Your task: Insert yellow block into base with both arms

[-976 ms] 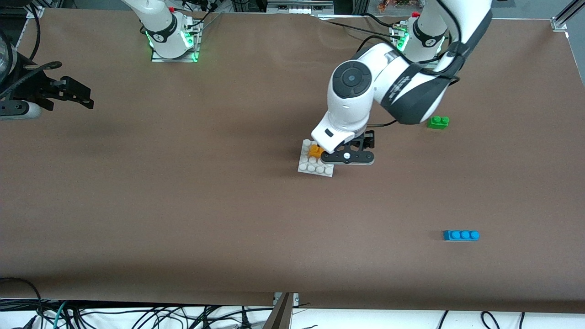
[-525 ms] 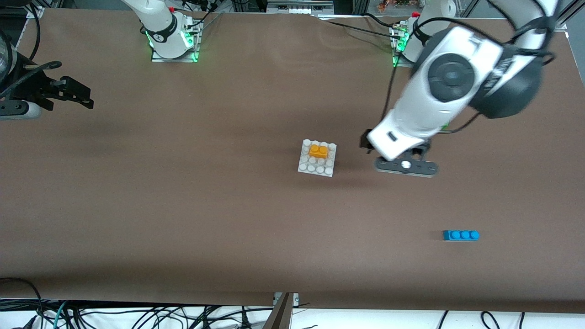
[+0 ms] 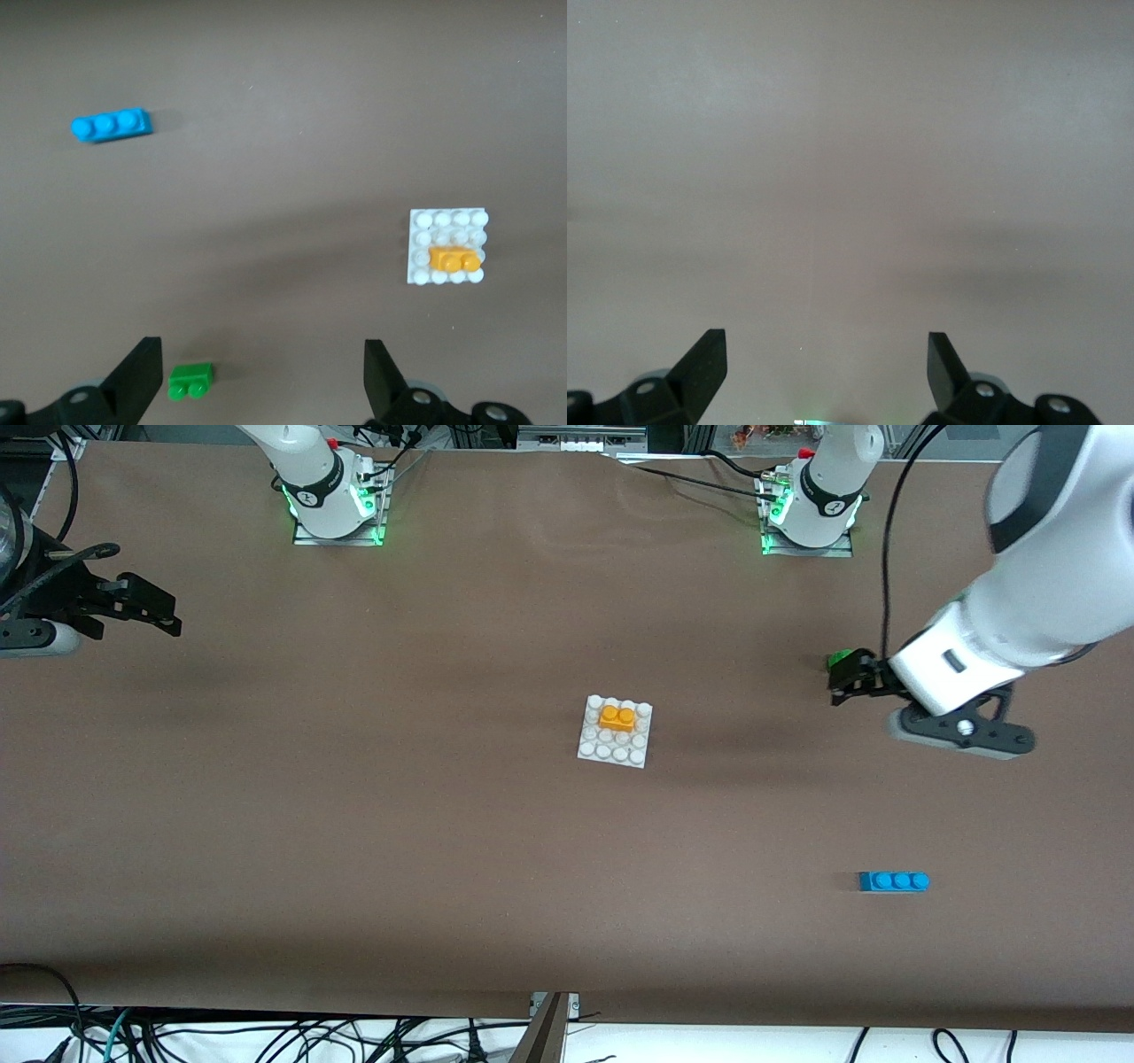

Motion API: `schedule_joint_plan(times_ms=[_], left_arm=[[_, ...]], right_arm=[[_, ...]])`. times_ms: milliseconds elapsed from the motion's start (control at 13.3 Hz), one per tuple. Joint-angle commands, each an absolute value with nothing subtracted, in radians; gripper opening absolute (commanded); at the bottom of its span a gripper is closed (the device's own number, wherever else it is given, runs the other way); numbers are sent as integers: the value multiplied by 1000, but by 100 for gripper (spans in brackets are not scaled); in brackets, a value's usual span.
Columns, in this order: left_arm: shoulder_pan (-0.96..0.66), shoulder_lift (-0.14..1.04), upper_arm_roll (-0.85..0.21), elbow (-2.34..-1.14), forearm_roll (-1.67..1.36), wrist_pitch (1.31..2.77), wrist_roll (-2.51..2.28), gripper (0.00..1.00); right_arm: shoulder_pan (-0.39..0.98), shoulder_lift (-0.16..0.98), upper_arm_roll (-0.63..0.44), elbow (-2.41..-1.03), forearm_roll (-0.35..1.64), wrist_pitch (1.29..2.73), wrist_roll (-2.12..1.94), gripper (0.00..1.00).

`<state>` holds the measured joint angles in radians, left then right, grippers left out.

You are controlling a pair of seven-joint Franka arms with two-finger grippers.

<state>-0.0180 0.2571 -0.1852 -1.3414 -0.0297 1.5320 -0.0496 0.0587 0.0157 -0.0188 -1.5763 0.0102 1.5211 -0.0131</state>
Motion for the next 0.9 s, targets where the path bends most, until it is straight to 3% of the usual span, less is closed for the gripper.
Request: schedule_joint_plan(times_ms=[0, 225, 826], left_arm=[[-78, 131, -78, -1532, -74, 1581, -15, 100], [-66, 42, -77, -1690, -71, 1707, -9, 100], [-35, 29, -81, -1683, -37, 1701, -38, 100]], right_arm=[[58, 17, -20, -1555, 25, 1503, -23, 100], [58, 17, -20, -1554, 23, 1505, -20, 100], [60, 17, -17, -1554, 23, 1508, -25, 100]])
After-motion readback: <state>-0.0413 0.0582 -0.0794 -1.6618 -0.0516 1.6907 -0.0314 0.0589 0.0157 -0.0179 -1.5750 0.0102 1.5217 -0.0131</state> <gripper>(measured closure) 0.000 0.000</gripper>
